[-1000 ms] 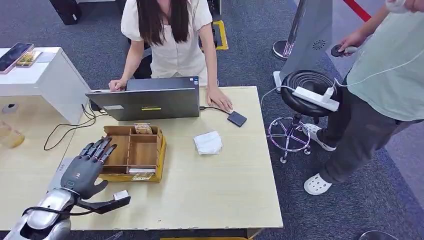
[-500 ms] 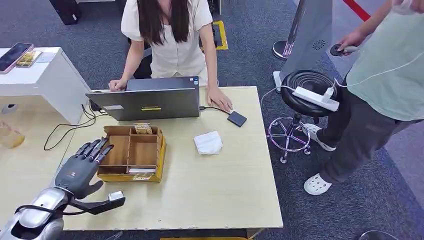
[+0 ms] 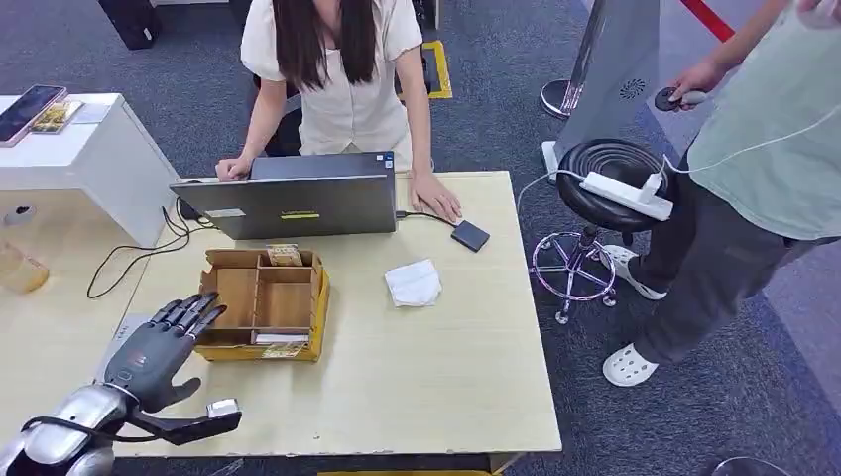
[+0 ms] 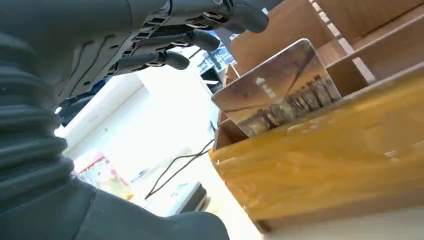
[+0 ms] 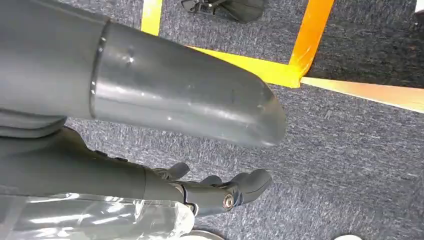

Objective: Pass the card to the sensor for recognition and then transmit it.

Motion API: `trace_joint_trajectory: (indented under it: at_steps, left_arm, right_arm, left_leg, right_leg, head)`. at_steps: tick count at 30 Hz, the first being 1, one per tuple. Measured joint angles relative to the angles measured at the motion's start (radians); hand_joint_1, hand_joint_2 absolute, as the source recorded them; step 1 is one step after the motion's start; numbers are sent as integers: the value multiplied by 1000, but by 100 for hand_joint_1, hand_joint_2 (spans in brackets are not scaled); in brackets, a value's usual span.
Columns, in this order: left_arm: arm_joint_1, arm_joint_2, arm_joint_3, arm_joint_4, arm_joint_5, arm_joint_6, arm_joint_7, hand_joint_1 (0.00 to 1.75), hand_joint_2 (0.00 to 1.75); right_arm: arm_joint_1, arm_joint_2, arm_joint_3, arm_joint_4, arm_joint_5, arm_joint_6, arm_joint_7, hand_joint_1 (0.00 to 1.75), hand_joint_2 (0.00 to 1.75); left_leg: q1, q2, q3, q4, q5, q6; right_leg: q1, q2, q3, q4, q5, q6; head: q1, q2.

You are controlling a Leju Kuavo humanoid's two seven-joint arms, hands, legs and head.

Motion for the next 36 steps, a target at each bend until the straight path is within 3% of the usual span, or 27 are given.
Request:
trace_joint_trajectory:
  at_steps: [13,15,16,17,18,21,23,36]
  left_arm:
    - [12,25,0,-45,44,-27,-24,0,175]
    - [12,25,0,-46,44,-27,-24,79,175]
    - [12,25,0,-47,44,-27,-24,145,175]
    - [12,26,0,-47,45,-27,-24,143,175]
    - [12,27,0,-47,46,-27,-24,159,175]
    - [12,31,0,-47,54,-27,-24,141,175]
    - [12,31,0,-49,56,-27,-24,152,175]
    - [10,31,0,-49,68,-27,-24,148,175]
  right_arm:
    - [0,0,-8,0,4,0,-1,0,0]
    - [1,0,-9,0,5,0,-1,0,0]
    - [0,0,-8,0,5,0,-1,0,0]
    - [0,0,-9,0,5,0,-2,0,0]
    - [0,0,-9,0,6,0,-2,0,0]
    - [0,0,-9,0,7,0,-2,0,0]
    - [0,0,-10,0,8,0,-2,0,0]
    - [-1,0,-12,0,12,0,-5,0,0]
  left_leg:
    - [0,0,0,0,0,0]
    - [0,0,0,0,0,0]
    - [0,0,0,0,0,0]
    - [0,0,0,0,0,0]
    - [0,0,0,0,0,0]
    - [0,0,0,0,0,0]
    - [0,0,0,0,0,0]
    - [0,0,0,0,0,0]
  right_leg:
    - [0,0,0,0,0,0]
    - [0,0,0,0,0,0]
    - [0,0,0,0,0,0]
    - [0,0,0,0,0,0]
    - [0,0,0,0,0,0]
    - [0,0,0,0,0,0]
    - [0,0,0,0,0,0]
    - [0,0,0,0,0,0]
  head:
    - [0,0]
    - [0,0]
    - [0,0]
    - [0,0]
    - [0,0]
    - [-1,0]
    - [0,0]
    - [0,0]
